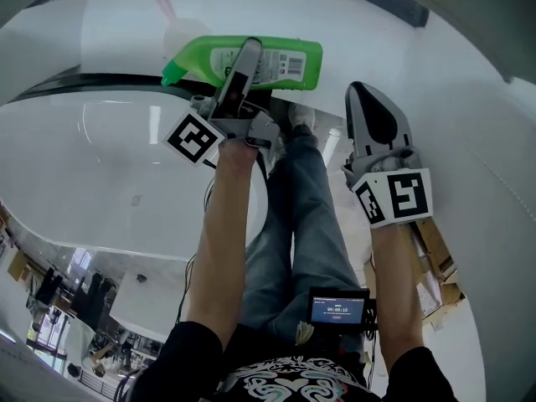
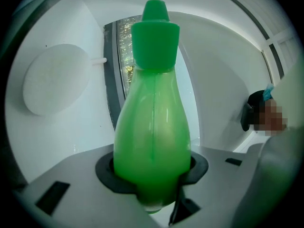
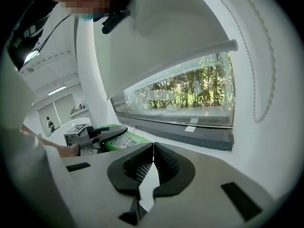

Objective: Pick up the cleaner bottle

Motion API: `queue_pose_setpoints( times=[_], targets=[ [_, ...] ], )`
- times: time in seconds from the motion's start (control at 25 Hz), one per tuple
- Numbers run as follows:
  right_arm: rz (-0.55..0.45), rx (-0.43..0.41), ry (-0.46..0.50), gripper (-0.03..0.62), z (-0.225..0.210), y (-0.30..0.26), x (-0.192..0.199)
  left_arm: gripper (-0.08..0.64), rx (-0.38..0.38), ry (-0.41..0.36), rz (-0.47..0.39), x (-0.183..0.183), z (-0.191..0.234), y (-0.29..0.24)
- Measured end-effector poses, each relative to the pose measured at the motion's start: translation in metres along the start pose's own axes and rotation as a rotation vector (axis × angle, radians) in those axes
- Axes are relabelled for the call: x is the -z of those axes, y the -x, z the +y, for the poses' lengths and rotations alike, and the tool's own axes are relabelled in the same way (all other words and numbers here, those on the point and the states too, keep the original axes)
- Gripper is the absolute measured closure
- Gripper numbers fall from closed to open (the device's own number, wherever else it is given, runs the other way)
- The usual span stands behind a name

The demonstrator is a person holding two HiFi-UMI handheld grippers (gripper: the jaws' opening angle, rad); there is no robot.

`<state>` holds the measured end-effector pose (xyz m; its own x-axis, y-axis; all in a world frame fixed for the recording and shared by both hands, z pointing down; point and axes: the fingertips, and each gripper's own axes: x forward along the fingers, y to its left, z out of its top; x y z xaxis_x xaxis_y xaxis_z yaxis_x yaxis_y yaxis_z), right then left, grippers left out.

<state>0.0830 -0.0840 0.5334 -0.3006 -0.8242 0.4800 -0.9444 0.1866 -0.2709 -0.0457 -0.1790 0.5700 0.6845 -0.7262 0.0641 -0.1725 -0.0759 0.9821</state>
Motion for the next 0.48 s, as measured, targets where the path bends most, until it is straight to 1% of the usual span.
queue_pose_setpoints(
  times=[0.12, 0.2, 0.48],
  targets=[
    [-0.015, -0.004, 0.000, 0.566, -0.003, 0.021, -0.009, 0.368, 0.007, 0.037, -0.017, 0.011, -0.020, 0.005],
    [-0.024, -0.009, 0.001, 0.566, -0.004, 0.032, -0.012, 0.368, 0.020, 0.044, -0.027, 0.016, -0.032, 0.009],
    [-0.045, -0.034, 0.007, 0.566, 0.012, 0.048, -0.023, 0.368, 0.039, 0.084, -0.084, 0.007, -0.060, 0.028]
  ],
)
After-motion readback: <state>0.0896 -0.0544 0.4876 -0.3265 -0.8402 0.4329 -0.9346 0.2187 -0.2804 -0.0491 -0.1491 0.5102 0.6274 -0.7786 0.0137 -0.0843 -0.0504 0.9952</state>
